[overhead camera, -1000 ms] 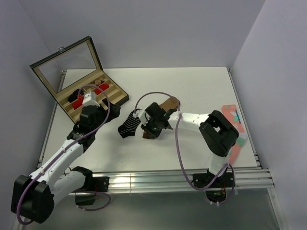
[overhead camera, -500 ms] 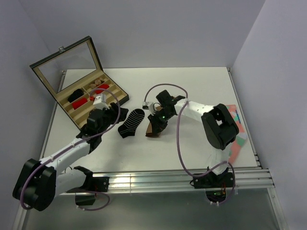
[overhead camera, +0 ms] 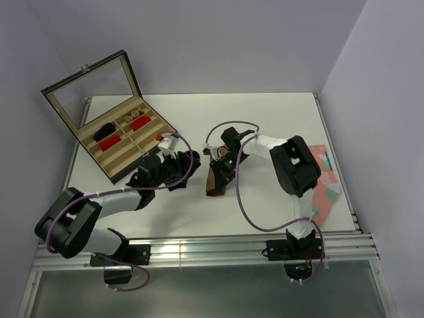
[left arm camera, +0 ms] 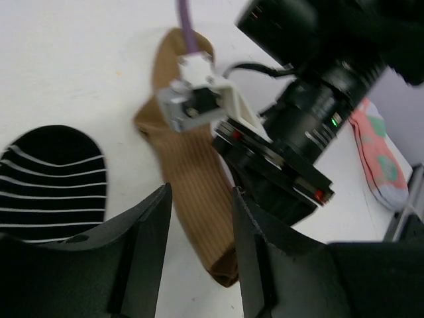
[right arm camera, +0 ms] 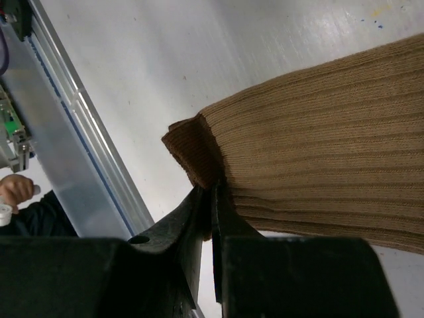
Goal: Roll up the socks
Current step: Roll the sock at the center of the board.
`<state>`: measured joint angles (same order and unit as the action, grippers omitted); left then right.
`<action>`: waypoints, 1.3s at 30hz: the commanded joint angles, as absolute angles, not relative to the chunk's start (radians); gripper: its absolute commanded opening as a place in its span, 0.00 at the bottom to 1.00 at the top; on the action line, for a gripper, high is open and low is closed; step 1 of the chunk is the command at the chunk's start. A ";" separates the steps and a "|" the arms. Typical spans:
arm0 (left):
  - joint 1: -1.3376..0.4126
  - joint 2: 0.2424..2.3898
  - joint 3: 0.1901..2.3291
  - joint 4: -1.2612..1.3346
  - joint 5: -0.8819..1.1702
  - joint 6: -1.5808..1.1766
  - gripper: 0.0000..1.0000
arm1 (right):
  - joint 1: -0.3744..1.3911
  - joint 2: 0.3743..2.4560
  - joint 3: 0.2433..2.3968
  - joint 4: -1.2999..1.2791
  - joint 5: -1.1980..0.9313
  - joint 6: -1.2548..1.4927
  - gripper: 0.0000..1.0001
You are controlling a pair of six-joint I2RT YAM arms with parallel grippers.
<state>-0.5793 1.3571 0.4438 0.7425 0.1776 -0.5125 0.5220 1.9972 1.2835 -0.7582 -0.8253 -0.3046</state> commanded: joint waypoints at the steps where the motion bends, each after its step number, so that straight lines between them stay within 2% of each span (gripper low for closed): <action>1: -0.617 1.422 0.449 0.908 0.319 -0.451 0.47 | 0.506 2.014 1.335 -0.805 -0.870 -0.310 0.13; 15: -0.635 1.644 0.462 1.112 0.557 -0.503 0.46 | 0.476 2.060 1.364 -0.868 -0.907 -0.339 0.12; 25: -0.649 1.732 0.460 1.180 0.588 -0.531 0.48 | 0.469 2.059 1.376 -0.896 -0.923 -0.364 0.10; 39: -0.670 1.847 0.451 1.293 0.620 -0.589 0.46 | 0.440 2.060 1.362 -0.891 -0.919 -0.356 0.08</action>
